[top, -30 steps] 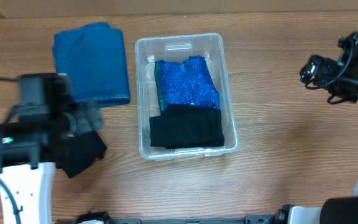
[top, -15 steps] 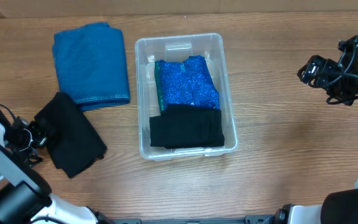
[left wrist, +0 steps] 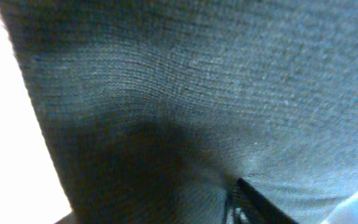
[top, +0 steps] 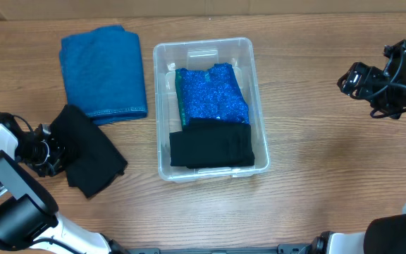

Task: Pack container
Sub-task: 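Grasp the black cloth on the left with the left gripper, then place the left black cloth on the sequined cloth in the bin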

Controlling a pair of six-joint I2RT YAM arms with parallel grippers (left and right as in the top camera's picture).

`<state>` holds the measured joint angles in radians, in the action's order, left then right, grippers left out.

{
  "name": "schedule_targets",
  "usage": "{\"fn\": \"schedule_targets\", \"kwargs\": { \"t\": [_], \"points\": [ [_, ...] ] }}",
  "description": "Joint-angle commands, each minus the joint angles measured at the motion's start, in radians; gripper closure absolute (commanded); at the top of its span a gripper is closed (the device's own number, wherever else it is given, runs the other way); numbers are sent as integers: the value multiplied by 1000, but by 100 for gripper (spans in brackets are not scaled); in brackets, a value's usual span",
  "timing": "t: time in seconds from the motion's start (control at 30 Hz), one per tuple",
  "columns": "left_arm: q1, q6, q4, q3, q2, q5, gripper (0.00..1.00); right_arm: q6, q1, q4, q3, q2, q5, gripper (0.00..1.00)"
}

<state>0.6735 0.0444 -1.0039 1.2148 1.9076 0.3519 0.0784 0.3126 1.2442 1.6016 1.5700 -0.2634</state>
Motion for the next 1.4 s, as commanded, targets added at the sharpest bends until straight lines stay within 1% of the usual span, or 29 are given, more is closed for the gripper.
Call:
{"fn": "schedule_targets", "kwargs": {
  "t": [0.0, 0.03, 0.07, 0.13, 0.17, 0.27, 0.3, 0.33, 0.37, 0.4, 0.43, 0.47, 0.57, 0.6, 0.67, 0.77, 0.83, 0.9, 0.97, 1.03, 1.07, 1.1, 1.13, 1.17, 1.2, 1.27, 1.3, 1.37],
  "points": [
    [-14, -16, -55, -15, 5, 15, 96, 5, -4, -5, 3, -6, -8, 0],
    [-14, -19, -69, -15, -3, 37, 96, 5, -4, -5, 3, -6, -8, 0],
    [-19, -42, -82, -14, -26, 90, 96, 5, -4, -5, 3, -6, -8, 0],
    [-44, -70, -94, -13, -119, 163, 96, 5, -4, -5, 3, -6, -8, 0],
    [-90, -103, -117, 4, -270, 244, 96, 5, -4, -5, 3, -6, -8, 0],
    [-188, -104, -117, 92, -509, 369, 96, 5, -4, -6, 3, -6, -8, 0],
    [-246, -72, -93, 143, -580, 370, 96, 5, -4, -8, 3, -6, -8, 0],
    [-315, -33, -66, 204, -635, 348, 96, 5, -4, -8, 3, -6, -8, 0],
    [-405, 36, -23, 259, -676, 283, 96, 5, -4, -8, 3, -6, -8, 0],
    [-470, 104, 9, 286, -693, 212, 96, 5, -4, -8, 3, -6, -8, 0],
    [-577, 209, 63, 299, -707, 105, 96, 5, -4, -8, 3, -6, -8, 0],
    [-666, 274, 107, 299, -705, 28, 96, 5, -4, -8, 3, -6, -8, 0],
    [-918, 430, 232, 299, -604, -191, 96, 5, -4, -8, 3, -6, -8, 0],
    [-962, 454, 266, 299, -565, -217, 96, 5, -4, -8, 3, -6, -8, 0],
    [-1063, 536, 391, 299, -409, -236, 96, 5, -4, -8, 3, -6, -8, 0],
    [-1120, 626, 537, 299, -222, -216, 96, 5, -4, -8, 3, -6, -8, 0],
    [-1139, 664, 597, 299, -129, -186, 96, 5, -4, -8, 3, -6, -8, 0],
    [-1141, 704, 589, 299, -68, -182, 96, 5, -4, -9, 3, -6, -8, 0],
    [-1139, 697, 571, 299, -30, -179, 95, 5, -4, -9, 3, -6, -8, 0],
    [-1133, 692, 522, 299, -16, -199, 88, 5, -4, -9, 3, -6, -8, 0],
    [-1130, 687, 504, 299, -16, -214, 75, 5, -4, -9, 3, -6, -8, 0],
    [-1126, 657, 501, 299, -17, -214, 50, 5, -4, -8, 3, -6, -8, 0],
    [-1119, 630, 491, 299, -18, -212, 45, 5, -4, -8, 3, -6, -8, 0],
    [-1111, 611, 475, 299, -24, -201, 47, 5, -4, -8, 3, -6, -8, 0],
    [-1102, 606, 451, 301, -39, -194, 45, 5, -4, -8, 3, -6, -8, 0],
    [-1091, 586, 426, 308, -92, -221, 45, 5, -4, -8, 3, -6, -8, 0],
    [-1091, 578, 430, 315, -131, -264, 42, 5, -4, -8, 3, -6, -8, 0],
    [-1103, 517, 465, 332, -191, -330, 45, 5, -4, -9, 3, -6, -8, 0]
  ]
}}
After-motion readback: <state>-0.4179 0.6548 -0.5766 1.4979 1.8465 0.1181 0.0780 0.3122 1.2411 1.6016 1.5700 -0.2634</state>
